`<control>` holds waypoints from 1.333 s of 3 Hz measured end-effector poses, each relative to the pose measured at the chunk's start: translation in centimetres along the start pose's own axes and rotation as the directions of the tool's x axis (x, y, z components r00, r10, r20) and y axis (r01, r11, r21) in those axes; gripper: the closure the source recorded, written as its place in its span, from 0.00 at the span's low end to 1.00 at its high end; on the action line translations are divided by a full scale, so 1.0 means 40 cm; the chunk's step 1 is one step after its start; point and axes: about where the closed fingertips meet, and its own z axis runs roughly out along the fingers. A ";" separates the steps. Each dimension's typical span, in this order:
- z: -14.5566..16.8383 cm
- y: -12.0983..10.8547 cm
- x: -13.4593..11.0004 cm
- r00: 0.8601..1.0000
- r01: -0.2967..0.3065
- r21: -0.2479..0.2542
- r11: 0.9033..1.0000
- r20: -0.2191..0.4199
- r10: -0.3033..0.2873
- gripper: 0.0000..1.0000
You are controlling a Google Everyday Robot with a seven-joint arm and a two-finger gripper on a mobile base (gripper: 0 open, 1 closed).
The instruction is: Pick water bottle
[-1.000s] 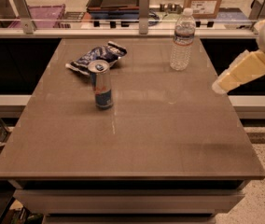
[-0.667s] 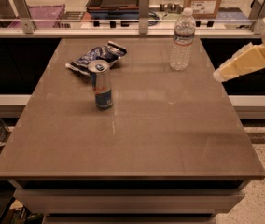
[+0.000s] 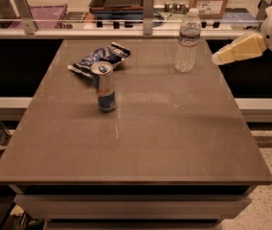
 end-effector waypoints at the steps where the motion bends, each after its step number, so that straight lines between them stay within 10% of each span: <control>1: 0.082 0.008 -0.006 0.996 -0.035 -0.046 0.998 0.075 0.038 0.00; 4: 0.259 -0.005 -0.040 0.968 -0.041 -0.182 0.982 0.237 0.084 0.00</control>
Offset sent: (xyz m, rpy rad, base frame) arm 0.0789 0.0448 -0.0526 0.2277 -0.0175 0.1790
